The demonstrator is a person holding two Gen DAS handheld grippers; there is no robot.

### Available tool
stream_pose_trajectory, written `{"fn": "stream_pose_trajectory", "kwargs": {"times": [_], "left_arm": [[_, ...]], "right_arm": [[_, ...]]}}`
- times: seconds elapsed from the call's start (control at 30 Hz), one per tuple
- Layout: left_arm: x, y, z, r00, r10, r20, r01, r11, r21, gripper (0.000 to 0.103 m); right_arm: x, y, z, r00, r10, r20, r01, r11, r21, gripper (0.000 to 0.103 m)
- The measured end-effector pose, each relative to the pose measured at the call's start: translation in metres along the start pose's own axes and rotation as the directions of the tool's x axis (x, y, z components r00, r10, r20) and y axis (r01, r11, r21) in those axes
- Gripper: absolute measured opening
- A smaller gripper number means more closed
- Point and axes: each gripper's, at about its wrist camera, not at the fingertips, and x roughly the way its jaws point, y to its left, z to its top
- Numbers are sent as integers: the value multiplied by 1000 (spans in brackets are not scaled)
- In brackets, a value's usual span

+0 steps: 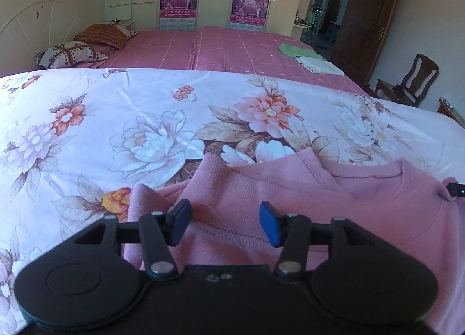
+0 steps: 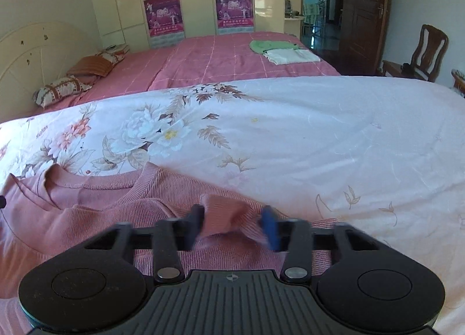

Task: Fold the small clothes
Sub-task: 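Pinch the folded hem edge near the collar with both grippers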

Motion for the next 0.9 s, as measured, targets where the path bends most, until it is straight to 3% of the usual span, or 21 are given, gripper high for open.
{"fn": "stream_pose_trajectory", "kwargs": {"times": [0.13, 0.2, 0.23, 0.3, 0.33, 0.37, 0.4, 0.47, 0.6, 0.73, 0.77, 0.8, 0.83, 0.87, 0.9], "left_arm": [[-13, -5, 3, 999, -35, 35, 36, 999, -14, 54], [-21, -16, 7, 996, -69, 57, 68, 997, 23, 70], [-25, -23, 10, 994, -86, 68, 83, 995, 50, 84], [-26, -39, 13, 990, -132, 57, 124, 985, 119, 91], [-23, -47, 14, 988, -150, 36, 143, 978, 151, 91], [-19, -54, 14, 987, -163, 14, 158, 971, 179, 91], [-15, -59, 13, 985, -170, -7, 168, 964, 204, 91], [-5, -69, 8, 987, -156, -44, 162, 955, 250, 91], [13, -73, -3, 989, -115, -89, 135, 953, 271, 88], [16, -73, -9, 990, -121, -74, 136, 958, 251, 59], [14, -75, -11, 992, -112, -61, 124, 957, 262, 48], [13, -77, -12, 993, -110, -51, 120, 956, 267, 42], [12, -78, -13, 993, -110, -42, 117, 957, 266, 30], [11, -79, -14, 994, -105, -30, 109, 958, 267, 17], [11, -79, -14, 995, -102, -20, 104, 959, 264, 12]], "right_arm": [[-1, -13, 4, 998, -54, 22, 53, 997, 48, 22], [-14, -16, 8, 997, -47, 66, 43, 997, 66, 22], [-19, -12, 11, 996, -37, 75, 34, 998, 45, 22], [-26, -3, 15, 996, -3, 88, 2, 1000, 6, 27], [-30, 3, 18, 995, 18, 100, -16, 1000, -18, 43], [-32, 10, 19, 993, 23, 115, -19, 999, -38, 70], [-35, 17, 21, 990, 22, 140, -14, 998, -58, 80], [-38, 29, 22, 987, 48, 150, -35, 996, -87, 84], [-25, 59, 17, 990, 135, 47, -126, 979, -163, 84], [-4, 94, -3, 983, 179, -35, -182, 955, -236, 83], [2, 103, -10, 982, 183, -53, -190, 947, -257, 83], [7, 111, -15, 980, 184, -72, -197, 938, -284, 76], [11, 116, -20, 976, 193, -105, -216, 930, -299, 36], [16, 122, -22, 969, 211, -127, -240, 925, -296, 13], [18, 127, -25, 974, 198, -111, -223, 925, -307, 13]]}}
